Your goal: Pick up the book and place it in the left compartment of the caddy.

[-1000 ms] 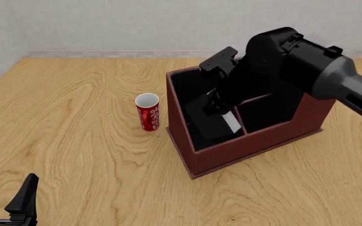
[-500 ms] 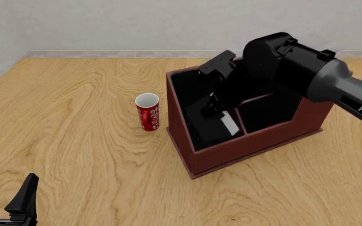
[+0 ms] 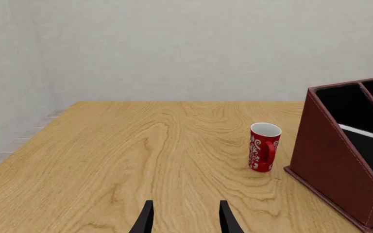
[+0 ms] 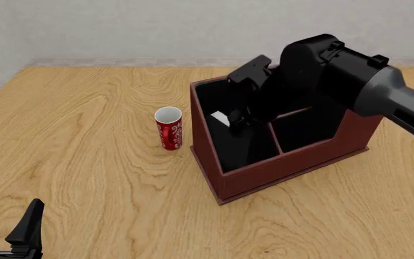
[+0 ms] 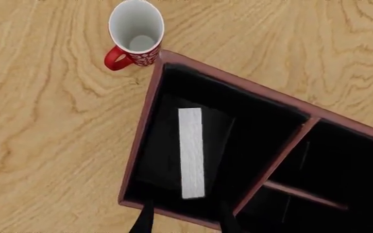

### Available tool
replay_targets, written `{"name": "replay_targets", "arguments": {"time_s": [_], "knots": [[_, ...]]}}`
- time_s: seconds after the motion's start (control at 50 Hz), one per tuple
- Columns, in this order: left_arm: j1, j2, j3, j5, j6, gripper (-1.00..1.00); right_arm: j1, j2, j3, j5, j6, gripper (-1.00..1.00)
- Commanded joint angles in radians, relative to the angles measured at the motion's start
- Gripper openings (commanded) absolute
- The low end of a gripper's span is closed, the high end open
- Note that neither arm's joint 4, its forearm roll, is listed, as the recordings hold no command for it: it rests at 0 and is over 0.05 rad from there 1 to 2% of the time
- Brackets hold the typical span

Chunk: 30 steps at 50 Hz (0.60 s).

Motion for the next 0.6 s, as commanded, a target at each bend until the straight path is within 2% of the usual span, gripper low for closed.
{"name": "replay_targets", "arguments": {"time_s": [0.02, 0.22, 0.6], "knots": [[0.000, 0.000, 0.000, 0.000, 0.000, 1.00, -0.001, -0.009, -0.041, 0.034, -0.008, 1.00], [0.000, 0.000, 0.000, 0.000, 0.000, 1.00, -0.015, -0.043, -0.135, 0.115, -0.024, 1.00], [0.000, 0.000, 0.000, 0.000, 0.000, 1.00, -0.022, -0.241, -0.070, 0.115, 0.000, 1.00]]}}
